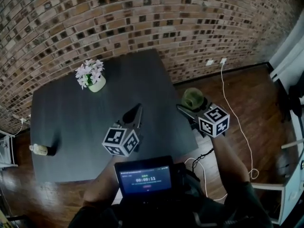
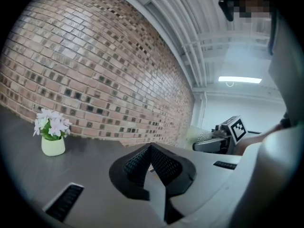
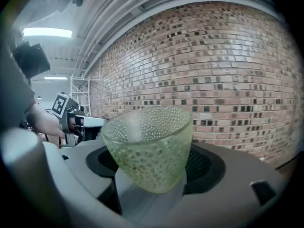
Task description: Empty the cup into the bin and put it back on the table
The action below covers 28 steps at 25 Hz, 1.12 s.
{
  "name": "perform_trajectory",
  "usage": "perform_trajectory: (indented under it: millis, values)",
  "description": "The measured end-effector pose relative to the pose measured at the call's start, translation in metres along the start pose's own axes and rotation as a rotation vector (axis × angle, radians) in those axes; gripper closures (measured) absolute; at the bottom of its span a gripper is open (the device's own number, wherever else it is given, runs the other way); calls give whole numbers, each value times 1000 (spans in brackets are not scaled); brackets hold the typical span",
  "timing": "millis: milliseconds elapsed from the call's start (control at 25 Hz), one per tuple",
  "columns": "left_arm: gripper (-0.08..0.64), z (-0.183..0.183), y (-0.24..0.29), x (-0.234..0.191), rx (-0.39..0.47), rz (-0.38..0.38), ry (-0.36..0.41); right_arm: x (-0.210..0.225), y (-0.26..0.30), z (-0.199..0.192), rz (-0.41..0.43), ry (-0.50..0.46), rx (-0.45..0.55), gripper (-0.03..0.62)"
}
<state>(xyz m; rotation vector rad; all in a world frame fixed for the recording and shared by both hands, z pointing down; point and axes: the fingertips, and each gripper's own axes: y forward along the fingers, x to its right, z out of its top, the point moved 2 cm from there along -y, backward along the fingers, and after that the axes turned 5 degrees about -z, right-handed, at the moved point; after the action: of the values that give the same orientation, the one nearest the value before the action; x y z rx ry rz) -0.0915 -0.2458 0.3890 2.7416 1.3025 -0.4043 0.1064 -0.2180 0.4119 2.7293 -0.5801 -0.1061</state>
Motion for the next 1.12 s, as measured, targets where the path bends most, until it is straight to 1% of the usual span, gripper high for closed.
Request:
perform_trajectory:
  millis: [80,240,400,520,640,720,800,1000,1120]
  values:
    - [568,-5,3,-5,-23,16,-15,16,-10,-3,-55,12,-18,199]
    - [568,-1,9,4,-23,-38,-5,42,-25,-2,-118,29,-26,199]
    - [568,6,20,20,-27,-55,-1,69,-36,-3,-145,40,-32,199]
    - [568,9,38,28,-33,-49,40,95,-45,-5,-152,40,-39,199]
    - [568,6,55,33,-22,-15,28,125,-54,-11,-151,49,-45,199]
    - [568,5,64,40,-1,13,25,148,-59,-20,-151,36,-74,200]
    - [568,6,73,49,16,34,44,174,-62,-27,-151,19,-106,199]
    - [568,6,95,57,10,101,67,239,-63,-40,-156,-26,-165,199]
    - [568,10,106,61,38,152,115,273,-61,-48,-169,-52,-204,200]
